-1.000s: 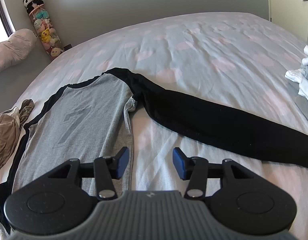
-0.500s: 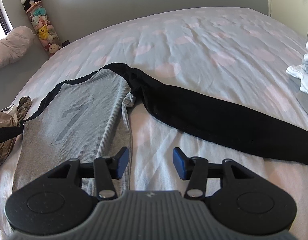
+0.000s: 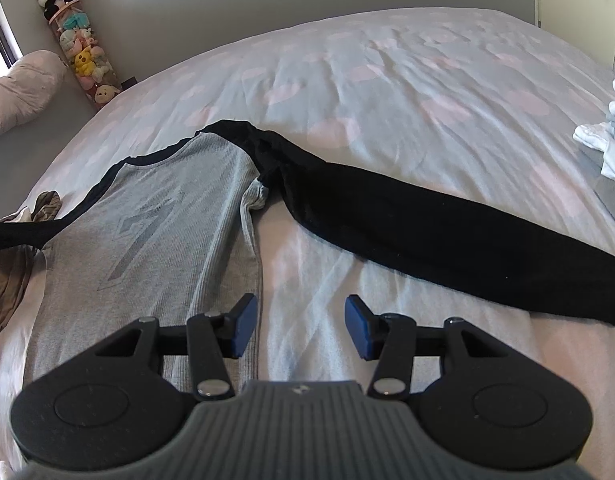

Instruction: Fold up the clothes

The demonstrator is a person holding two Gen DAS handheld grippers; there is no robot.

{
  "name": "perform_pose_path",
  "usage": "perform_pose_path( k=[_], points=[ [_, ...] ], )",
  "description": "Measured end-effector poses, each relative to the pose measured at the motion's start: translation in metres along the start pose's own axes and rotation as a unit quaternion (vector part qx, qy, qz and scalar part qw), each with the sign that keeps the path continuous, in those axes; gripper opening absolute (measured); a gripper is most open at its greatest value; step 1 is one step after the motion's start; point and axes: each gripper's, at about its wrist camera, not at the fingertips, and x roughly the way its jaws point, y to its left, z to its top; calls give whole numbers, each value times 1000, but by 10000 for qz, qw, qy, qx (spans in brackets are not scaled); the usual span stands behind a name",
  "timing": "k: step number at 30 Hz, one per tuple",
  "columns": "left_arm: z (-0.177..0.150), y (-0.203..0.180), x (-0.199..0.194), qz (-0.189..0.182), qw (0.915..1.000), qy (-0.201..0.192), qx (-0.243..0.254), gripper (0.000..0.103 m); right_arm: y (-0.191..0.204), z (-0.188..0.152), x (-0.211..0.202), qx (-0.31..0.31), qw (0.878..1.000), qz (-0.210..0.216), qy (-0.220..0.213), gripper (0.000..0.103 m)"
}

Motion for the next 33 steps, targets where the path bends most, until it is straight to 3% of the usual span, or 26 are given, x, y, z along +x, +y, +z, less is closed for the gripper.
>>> perform_pose_path(
  k=[6, 14, 20, 23, 26, 33],
  points=[
    [-28, -32, -8, -378, 9973, -307, 549, 1, -5, 2, 10, 182, 9998, 13, 88, 52],
    [-91, -67, -16, -1104, 9885, -72, 1035, 1, -6, 2, 18, 316, 9993, 44, 187, 52],
    [-111, -56, -15, -1557, 9857, -195, 610, 5, -7, 3, 18, 333, 9993, 41, 192, 53],
    [-119, -40, -22, -1675, 9846, -306, 383, 22, -7, 3, 18, 341, 9992, 47, 186, 53],
    [-126, -24, -29, -1792, 9828, -418, 156, 24, -7, 3, 19, 338, 9992, 58, 188, 53],
    [-127, 14, -14, -1573, 9857, -237, -548, 27, -6, 3, 19, 300, 9993, 73, 204, 53]
  ],
)
